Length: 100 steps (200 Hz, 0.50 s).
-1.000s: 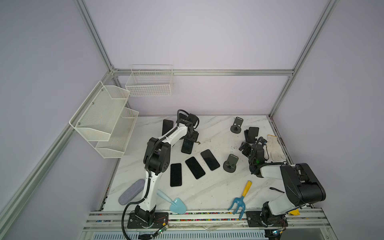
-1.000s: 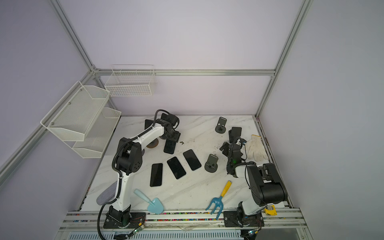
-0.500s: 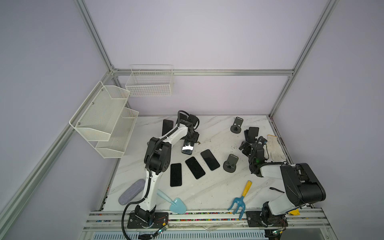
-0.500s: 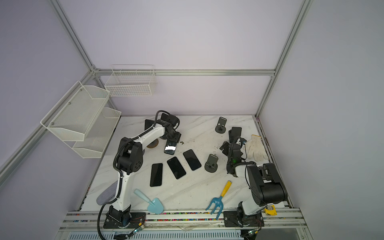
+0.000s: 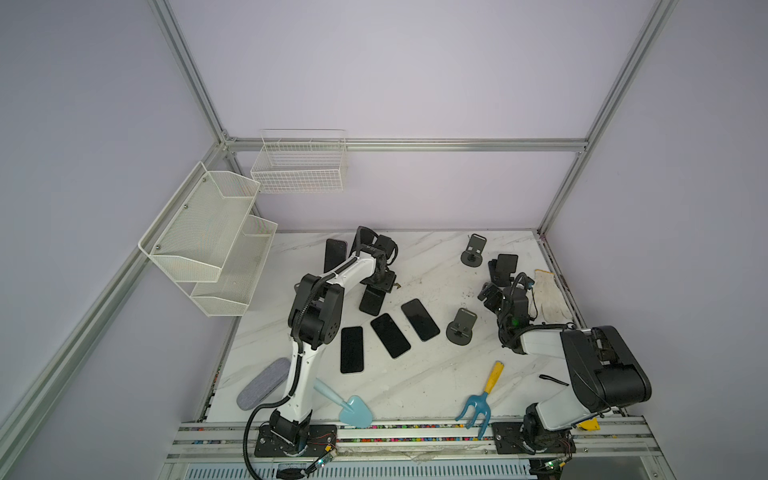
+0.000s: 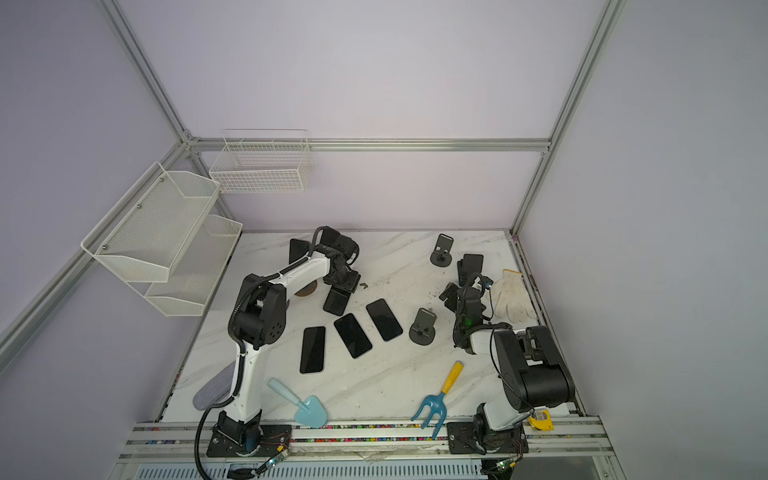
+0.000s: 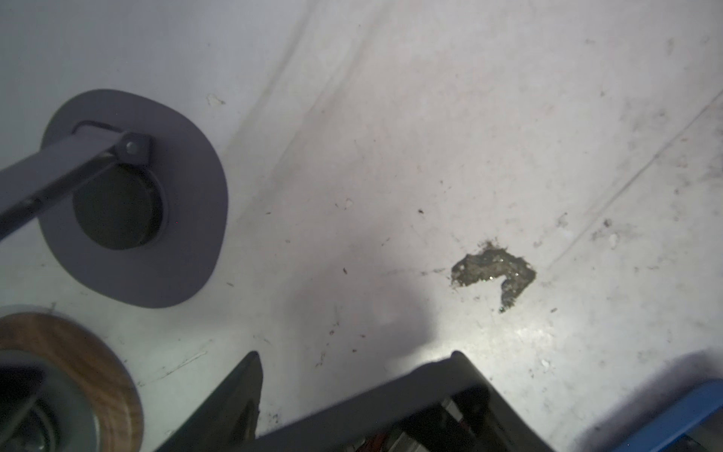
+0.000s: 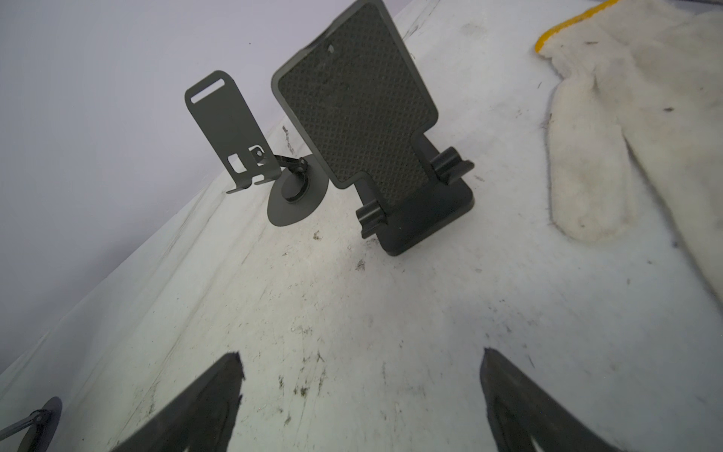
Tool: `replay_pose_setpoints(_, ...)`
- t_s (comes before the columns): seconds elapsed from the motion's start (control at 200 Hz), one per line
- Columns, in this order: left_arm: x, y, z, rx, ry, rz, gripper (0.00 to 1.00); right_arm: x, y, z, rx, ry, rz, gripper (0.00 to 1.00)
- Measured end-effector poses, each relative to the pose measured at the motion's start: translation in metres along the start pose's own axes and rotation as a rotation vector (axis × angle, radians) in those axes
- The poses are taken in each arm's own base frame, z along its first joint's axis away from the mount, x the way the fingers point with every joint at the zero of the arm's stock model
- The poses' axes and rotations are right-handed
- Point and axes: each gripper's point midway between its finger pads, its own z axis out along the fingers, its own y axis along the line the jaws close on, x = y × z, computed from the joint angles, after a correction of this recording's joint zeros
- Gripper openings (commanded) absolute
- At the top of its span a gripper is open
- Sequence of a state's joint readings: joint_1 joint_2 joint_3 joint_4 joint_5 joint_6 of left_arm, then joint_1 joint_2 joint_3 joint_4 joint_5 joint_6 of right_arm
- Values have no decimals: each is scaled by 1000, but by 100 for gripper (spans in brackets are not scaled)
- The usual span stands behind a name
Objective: Remove the phone from the phone stand
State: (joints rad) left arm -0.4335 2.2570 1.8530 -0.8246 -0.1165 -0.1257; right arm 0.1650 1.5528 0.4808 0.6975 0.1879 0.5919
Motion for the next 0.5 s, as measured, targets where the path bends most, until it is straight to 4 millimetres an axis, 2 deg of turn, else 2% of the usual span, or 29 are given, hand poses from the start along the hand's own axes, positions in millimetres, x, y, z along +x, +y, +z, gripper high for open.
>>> replay_pose_setpoints(0.5,3,1,2,-5,12,0,65,2,0,1,2,6,-4,96)
